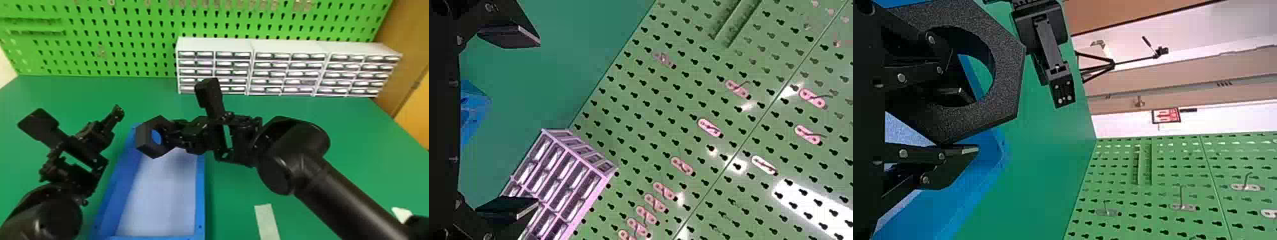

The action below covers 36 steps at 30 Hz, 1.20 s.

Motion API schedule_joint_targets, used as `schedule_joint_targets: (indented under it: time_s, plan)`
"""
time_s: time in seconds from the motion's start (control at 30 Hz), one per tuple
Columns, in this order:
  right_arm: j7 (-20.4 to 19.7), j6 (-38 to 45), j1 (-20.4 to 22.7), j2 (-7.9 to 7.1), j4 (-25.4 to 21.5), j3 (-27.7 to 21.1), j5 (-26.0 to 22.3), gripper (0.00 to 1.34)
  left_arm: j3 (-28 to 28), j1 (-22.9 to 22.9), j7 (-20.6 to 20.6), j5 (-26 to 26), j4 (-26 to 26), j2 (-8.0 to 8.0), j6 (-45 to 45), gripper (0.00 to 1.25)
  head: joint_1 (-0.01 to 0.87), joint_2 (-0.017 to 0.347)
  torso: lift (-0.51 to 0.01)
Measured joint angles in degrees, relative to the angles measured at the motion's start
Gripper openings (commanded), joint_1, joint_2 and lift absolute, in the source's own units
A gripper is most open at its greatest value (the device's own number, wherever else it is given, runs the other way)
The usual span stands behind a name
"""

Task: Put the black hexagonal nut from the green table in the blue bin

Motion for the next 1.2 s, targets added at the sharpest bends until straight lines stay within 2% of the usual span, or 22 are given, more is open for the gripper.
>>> schedule_joint_targets:
  time_s: [0.03,0.13,0.3,1.0,1.2]
  plan:
    - [-0.02,0.01,0.0,0.0,0.02,0.03,-0.01,0.68,-0.01,0.0,0.0,0.0,0.0,0.0,0.0,1.09,0.692,0.009,-0.097]
    - [-0.07,0.1,0.03,0.01,0.25,0.04,-0.43,0.93,-0.04,0.01,0.0,0.0,0.0,0.0,0.0,1.09,0.692,0.009,-0.097]
    - [-0.22,0.17,0.35,0.05,1.09,-0.07,-2.14,1.09,-0.07,-0.01,0.0,0.0,0.0,0.0,0.0,1.09,0.692,0.009,-0.097]
    - [-0.27,0.17,-0.06,-0.17,1.21,0.15,-1.23,1.11,-0.01,-0.06,-0.09,0.01,0.0,0.0,0.0,1.09,0.692,0.009,-0.097]
    - [-0.19,0.09,1.23,0.01,1.05,-2.5,1.24,1.11,0.05,-0.05,-0.13,0.0,0.0,0.0,0.0,1.09,0.692,0.009,-0.097]
